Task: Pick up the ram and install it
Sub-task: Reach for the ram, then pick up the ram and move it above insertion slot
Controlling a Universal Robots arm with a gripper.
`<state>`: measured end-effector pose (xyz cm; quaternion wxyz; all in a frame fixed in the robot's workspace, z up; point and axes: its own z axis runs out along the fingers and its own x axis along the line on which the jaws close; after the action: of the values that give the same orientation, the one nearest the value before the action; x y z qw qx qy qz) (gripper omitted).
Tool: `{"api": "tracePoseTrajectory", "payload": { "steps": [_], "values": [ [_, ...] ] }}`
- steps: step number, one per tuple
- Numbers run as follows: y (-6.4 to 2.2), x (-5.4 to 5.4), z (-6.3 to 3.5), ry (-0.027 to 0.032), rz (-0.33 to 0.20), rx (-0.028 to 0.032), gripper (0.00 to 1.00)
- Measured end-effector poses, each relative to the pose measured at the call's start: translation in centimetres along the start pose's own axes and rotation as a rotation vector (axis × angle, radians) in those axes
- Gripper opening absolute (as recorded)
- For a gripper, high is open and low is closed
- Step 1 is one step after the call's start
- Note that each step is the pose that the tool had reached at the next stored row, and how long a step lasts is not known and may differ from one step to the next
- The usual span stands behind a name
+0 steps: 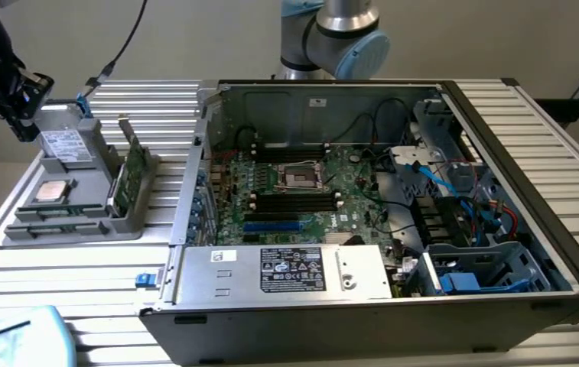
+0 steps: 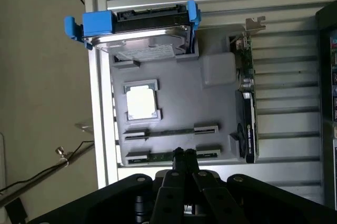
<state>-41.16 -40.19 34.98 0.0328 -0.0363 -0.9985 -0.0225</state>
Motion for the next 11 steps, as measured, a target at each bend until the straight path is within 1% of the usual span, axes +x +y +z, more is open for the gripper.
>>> {"api": "tracePoseTrajectory", "payload": {
  "steps": [11],
  "values": [
    [0.00, 0.00, 0.00, 0.0001, 0.000, 0.0000, 0.11]
  ]
}}
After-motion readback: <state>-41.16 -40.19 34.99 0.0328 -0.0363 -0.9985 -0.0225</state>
